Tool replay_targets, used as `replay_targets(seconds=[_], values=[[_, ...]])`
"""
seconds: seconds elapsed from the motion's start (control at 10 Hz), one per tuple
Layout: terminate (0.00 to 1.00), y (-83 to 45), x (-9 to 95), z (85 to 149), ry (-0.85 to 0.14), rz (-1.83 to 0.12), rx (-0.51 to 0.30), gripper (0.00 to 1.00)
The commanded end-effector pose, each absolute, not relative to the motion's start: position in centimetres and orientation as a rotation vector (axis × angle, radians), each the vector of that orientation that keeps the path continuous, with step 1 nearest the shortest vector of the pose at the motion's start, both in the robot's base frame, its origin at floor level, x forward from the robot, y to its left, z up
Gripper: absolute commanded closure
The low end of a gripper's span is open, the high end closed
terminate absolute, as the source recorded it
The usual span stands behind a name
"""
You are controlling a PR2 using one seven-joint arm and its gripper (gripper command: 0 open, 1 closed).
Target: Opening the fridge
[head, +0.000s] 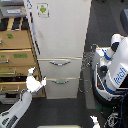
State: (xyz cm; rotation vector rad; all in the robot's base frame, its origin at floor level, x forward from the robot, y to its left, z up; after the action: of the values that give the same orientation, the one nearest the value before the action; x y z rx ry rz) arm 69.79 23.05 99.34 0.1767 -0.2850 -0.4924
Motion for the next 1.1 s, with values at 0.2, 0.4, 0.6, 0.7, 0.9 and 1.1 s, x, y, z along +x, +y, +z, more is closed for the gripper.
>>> replay_targets(seconds=[0.2,0.4,0.6,0.7,0.9,1.1], values=[[0.0,39.8,80.3,106.1,-0.165,-0.019,0.266,0.0],[0.0,41.4,81.6,107.2,-0.144,0.059,0.272,0.0],[0.0,42.0,82.9,108.6,-0.119,0.132,0.305,0.0],[0.0,41.6,83.5,109.0,-0.106,0.145,0.302,0.0],[0.0,38.7,85.0,109.8,-0.078,0.111,0.243,0.0],[0.0,36.8,85.5,110.3,-0.05,0.063,0.136,0.0]])
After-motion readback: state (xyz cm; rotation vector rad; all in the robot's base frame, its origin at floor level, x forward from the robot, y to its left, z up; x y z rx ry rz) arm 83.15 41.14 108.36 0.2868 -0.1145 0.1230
